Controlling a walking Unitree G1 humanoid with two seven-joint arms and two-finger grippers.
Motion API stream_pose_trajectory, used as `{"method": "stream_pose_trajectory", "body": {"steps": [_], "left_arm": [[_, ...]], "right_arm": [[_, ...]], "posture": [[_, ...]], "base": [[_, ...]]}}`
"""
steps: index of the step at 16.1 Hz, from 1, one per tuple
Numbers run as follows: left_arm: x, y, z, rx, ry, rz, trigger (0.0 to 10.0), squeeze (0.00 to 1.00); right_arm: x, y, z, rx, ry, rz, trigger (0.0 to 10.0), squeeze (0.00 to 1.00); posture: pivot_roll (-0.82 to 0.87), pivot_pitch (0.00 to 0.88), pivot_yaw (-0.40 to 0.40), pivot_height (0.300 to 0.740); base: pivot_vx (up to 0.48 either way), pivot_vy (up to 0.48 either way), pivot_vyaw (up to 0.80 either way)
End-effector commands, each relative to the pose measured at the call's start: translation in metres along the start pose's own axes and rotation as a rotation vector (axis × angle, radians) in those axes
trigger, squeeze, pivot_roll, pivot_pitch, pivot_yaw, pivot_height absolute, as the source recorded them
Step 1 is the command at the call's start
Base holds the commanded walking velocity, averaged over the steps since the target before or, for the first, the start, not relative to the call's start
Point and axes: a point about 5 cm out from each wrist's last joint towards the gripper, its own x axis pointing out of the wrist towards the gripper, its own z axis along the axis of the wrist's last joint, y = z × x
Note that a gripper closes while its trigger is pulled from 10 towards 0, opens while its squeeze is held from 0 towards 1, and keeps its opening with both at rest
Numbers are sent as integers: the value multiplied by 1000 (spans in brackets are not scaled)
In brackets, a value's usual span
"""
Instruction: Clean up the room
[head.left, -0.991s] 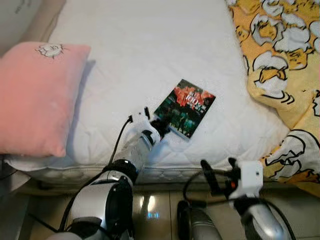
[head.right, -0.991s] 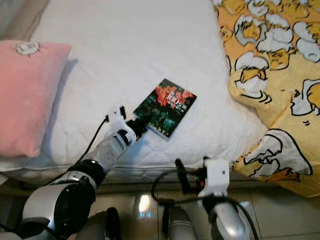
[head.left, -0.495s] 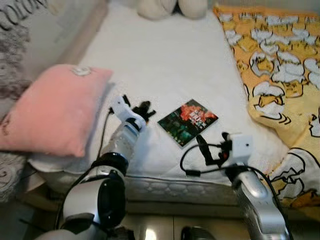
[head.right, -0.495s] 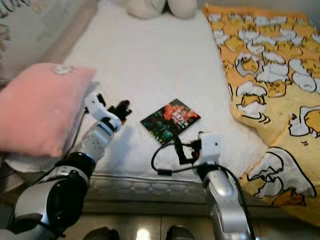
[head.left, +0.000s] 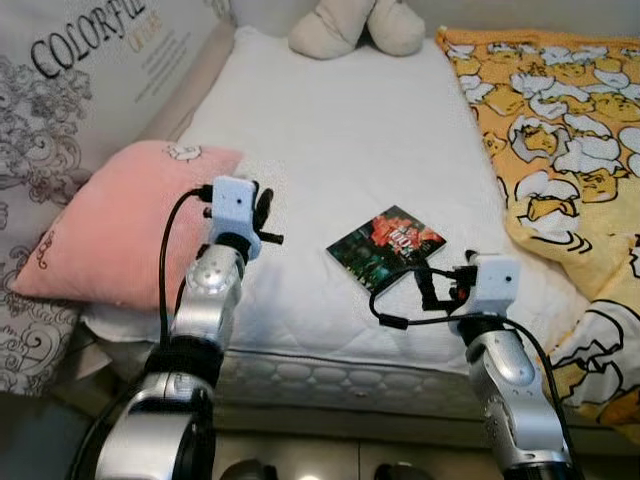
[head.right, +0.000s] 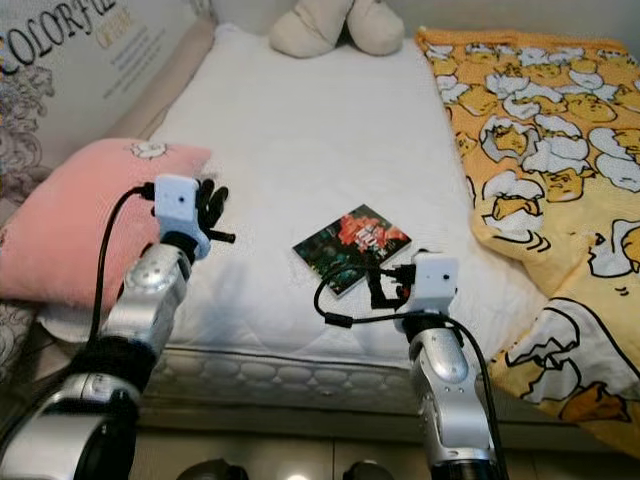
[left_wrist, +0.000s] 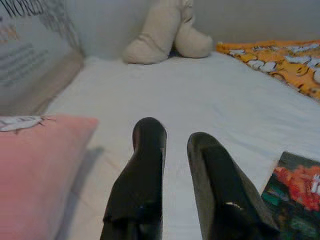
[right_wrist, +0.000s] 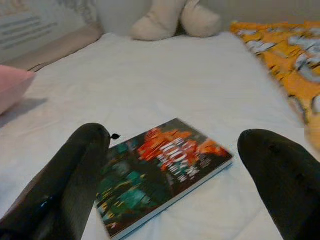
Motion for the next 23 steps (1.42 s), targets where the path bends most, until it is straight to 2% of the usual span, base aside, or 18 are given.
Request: {"method": "stream_pose_trajectory", "body": {"steps": [1,4,9,11,12,13,23], "left_arm": [[0,-12,-3,23,11,-11,10000,1000],[-3,-24,-4,14,19,-36,10000,1000],[-2,-30,-3,34,35,-73,10000,1000],[-1,-30,-1,54,34,-86,10000,1000],[1,-32,1,28,33,-94,10000,0],[3,-36,5,9,28,-117,10000,0],[3,-40,5,-5,29,-120,10000,0]], "right_arm": [[0,-3,-4,-6,6,-29,10000,1000],[4,-5,-6,-25,12,-39,10000,1000],[6,-9,-12,-29,41,-57,10000,1000],[7,-7,-15,-36,64,-38,10000,1000],[8,-5,-16,-44,67,-18,10000,169],[9,-4,-16,-56,63,-7,10000,0],[7,-5,-19,-37,61,-18,10000,0]], "posture": [[-82,0,49,740],[-72,0,39,740],[-59,0,27,740],[-57,0,26,740],[-57,0,27,740],[-58,0,28,740],[-69,0,35,740]], "base": [[0,0,0],[0,0,0],[0,369,-686],[0,0,-706],[0,0,-675],[0,0,0],[463,0,0]]}}
